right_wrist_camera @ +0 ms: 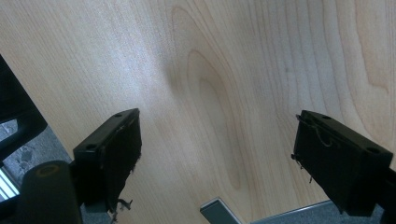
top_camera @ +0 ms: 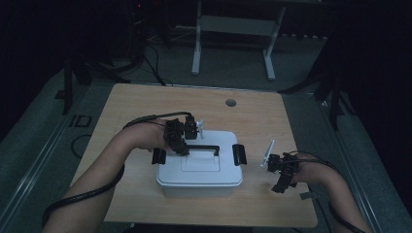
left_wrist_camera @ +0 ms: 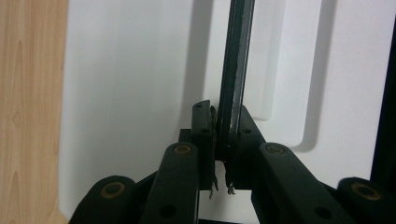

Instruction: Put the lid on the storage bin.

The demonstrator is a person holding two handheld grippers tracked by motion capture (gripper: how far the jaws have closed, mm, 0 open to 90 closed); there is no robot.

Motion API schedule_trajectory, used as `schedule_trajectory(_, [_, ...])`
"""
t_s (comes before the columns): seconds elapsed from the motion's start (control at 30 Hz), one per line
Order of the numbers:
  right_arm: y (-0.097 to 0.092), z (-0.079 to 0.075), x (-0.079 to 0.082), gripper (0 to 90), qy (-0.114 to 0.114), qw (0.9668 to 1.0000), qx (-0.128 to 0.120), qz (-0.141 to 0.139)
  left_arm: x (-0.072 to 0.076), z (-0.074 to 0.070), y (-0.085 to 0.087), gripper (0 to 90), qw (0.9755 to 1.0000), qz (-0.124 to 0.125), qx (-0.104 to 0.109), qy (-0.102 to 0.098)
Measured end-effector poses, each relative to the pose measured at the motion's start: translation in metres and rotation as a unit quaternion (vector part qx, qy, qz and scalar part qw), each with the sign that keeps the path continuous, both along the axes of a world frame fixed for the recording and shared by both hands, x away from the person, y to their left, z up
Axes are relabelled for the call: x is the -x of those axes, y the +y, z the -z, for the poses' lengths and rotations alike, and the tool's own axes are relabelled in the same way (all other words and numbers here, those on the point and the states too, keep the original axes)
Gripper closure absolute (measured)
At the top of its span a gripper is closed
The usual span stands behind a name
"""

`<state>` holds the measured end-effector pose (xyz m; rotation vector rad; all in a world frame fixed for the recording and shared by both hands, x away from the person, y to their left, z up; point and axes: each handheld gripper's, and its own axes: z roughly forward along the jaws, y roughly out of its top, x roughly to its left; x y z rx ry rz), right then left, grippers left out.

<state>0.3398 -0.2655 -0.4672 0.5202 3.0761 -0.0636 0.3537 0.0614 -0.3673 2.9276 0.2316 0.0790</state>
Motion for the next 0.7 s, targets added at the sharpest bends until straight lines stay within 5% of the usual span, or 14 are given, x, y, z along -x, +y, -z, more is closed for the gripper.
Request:
schedule_trajectory(0.13, [0.0, 0.001, 0.0, 14.7, 0.003, 1.0, 0.004, 0.0, 0.002, -0.007, -0.002, 82.9, 0.9997, 0.009, -0.023, -0.003])
schedule_trajectory(0.2, [0.0, 0.0, 0.0, 15.3, 0.002, 1.0, 0.004, 0.001, 0.002, -0.014, 0.0, 83.1, 1.0, 0.008, 0.001, 0.006])
schedule_trajectory(0.33, [0.001, -0.001, -0.001, 15.4, 0.0, 1.0, 0.003, 0.001, 0.003, -0.019, 0.007, 83.1, 0.9998, 0.006, 0.016, 0.006])
schedule_trajectory(0.7, [0.001, -0.001, -0.001, 15.4, 0.001, 1.0, 0.002, 0.001, -0.003, 0.007, 0.017, 82.5, 0.9998, -0.015, 0.008, 0.014])
